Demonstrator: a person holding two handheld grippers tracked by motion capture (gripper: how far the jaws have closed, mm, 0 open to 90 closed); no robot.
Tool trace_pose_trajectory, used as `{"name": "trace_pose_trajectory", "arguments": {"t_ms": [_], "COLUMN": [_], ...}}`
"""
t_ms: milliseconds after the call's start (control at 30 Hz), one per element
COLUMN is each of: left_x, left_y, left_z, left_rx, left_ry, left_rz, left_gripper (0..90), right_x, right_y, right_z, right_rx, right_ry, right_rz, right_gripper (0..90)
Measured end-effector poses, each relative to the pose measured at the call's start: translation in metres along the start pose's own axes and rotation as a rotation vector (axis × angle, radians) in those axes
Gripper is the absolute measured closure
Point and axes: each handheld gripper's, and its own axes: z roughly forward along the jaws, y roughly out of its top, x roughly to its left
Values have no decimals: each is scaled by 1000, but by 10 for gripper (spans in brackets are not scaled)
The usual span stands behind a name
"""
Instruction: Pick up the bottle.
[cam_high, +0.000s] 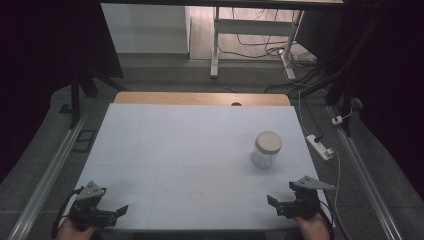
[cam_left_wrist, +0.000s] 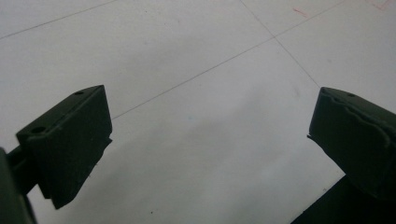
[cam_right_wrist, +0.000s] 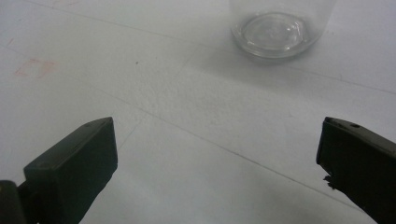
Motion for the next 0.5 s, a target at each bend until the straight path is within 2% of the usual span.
{"name": "trace_pose_trajectory", "arguments": {"t_ms": [300,500], "left_x": [0,0], "left_y": [0,1], "left_z": [1,2], "left_rx": [3,13], "left_ry": [-4,-7], "left_rz": [-2,10], "left_gripper": [5,5], "right_x": [3,3], "right_y": [4,6], "right_z": [3,7], "right_rx": [-17,-18], "right_ry": [-6,1], "right_rz": [-27,-26], "right_gripper": [0,0]}}
